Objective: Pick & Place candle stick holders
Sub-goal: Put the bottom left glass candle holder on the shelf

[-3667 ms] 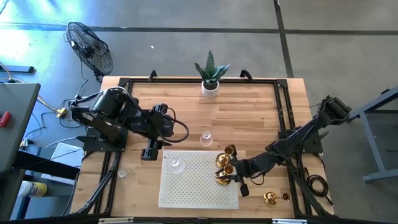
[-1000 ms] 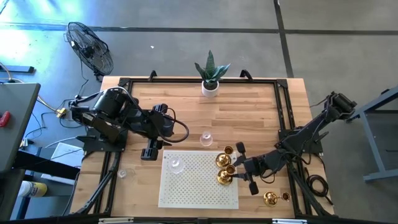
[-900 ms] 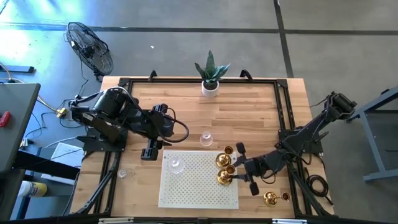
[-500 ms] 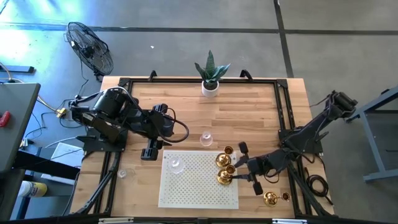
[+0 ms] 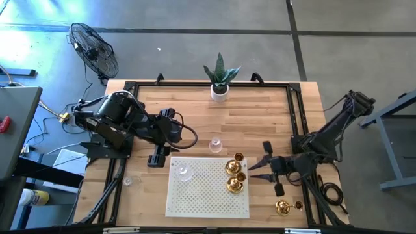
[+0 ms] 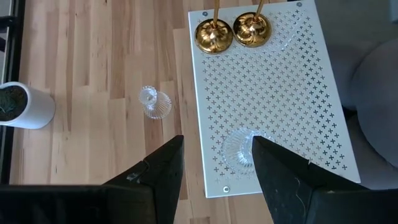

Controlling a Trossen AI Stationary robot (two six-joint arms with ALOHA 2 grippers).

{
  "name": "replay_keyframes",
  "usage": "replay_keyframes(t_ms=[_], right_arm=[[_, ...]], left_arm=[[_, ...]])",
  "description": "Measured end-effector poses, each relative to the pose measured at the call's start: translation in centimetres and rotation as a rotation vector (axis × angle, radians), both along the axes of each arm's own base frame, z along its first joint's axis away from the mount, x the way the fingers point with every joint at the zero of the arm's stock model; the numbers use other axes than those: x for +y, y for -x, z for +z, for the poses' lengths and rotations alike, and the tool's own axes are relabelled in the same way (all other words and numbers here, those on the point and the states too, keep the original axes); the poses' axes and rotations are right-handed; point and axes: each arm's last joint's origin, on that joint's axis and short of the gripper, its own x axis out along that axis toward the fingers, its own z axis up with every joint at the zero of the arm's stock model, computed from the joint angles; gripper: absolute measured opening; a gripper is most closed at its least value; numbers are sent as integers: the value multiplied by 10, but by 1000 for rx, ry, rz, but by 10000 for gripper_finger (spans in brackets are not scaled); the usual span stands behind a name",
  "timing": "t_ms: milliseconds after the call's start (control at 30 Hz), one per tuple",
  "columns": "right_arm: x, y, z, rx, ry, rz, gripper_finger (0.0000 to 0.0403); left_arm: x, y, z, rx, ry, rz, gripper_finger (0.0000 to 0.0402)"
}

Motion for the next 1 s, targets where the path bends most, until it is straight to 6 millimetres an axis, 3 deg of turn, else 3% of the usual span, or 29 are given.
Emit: replay_keyframes(t_ms=[167,600,867,1000], right_arm=[[-1,10,-2,33,1,-54,104],[1,15,-6,64,13,-76,104],[0,17,-9,97,-1,-97,104],[0,16,-9,96,-1,-98,104]], left_arm=[[0,0,0,5,33,29,184],[-10,4,0,107,310,-52,184],[-50,23,0,180,390,-125,184],[-76,33,-11,236,370,-95,184]])
